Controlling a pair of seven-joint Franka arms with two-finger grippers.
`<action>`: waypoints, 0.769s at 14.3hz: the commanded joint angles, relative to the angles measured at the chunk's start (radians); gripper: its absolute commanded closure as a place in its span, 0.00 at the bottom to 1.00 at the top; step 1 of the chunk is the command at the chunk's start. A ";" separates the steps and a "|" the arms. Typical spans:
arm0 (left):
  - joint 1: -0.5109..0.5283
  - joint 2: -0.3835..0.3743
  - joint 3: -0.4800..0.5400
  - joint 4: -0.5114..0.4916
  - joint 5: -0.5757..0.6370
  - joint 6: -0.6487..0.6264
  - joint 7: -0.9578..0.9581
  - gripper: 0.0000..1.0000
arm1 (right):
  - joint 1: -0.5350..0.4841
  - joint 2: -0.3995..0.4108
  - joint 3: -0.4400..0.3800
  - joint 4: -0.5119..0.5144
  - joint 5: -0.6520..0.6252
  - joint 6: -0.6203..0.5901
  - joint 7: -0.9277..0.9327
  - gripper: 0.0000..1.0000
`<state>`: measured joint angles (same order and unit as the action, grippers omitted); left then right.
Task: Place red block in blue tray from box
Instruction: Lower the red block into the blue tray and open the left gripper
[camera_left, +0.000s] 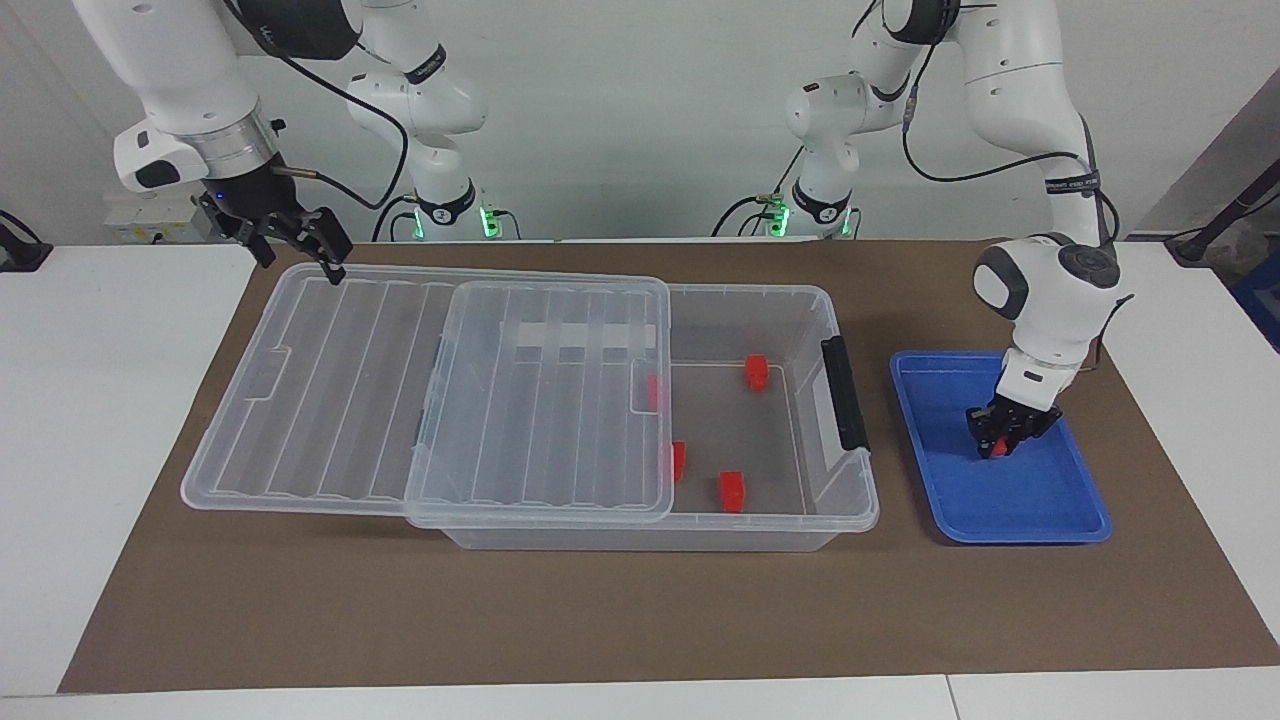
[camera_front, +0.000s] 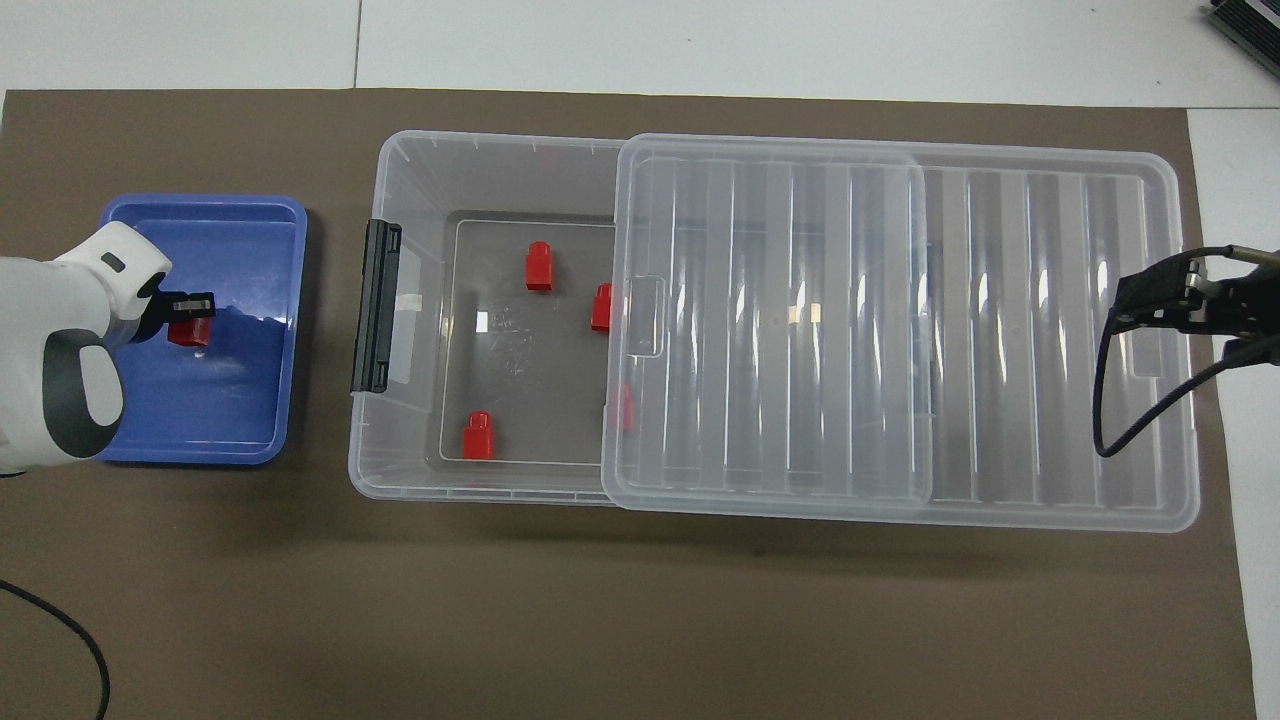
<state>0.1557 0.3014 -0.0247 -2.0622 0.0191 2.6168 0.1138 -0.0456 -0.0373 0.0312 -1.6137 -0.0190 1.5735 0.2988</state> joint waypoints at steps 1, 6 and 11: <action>-0.012 -0.002 0.011 -0.015 0.013 0.028 -0.016 0.83 | -0.007 -0.006 -0.008 -0.005 0.019 -0.001 -0.023 0.00; -0.012 -0.001 0.011 -0.013 0.013 0.028 -0.016 0.30 | -0.016 -0.007 -0.008 -0.006 0.019 -0.006 -0.024 0.00; -0.012 -0.002 0.011 -0.012 0.013 0.016 -0.016 0.00 | -0.019 -0.007 -0.010 -0.014 0.019 0.023 -0.018 0.00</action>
<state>0.1556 0.3014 -0.0245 -2.0622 0.0191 2.6174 0.1138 -0.0546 -0.0373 0.0254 -1.6137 -0.0190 1.5757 0.2988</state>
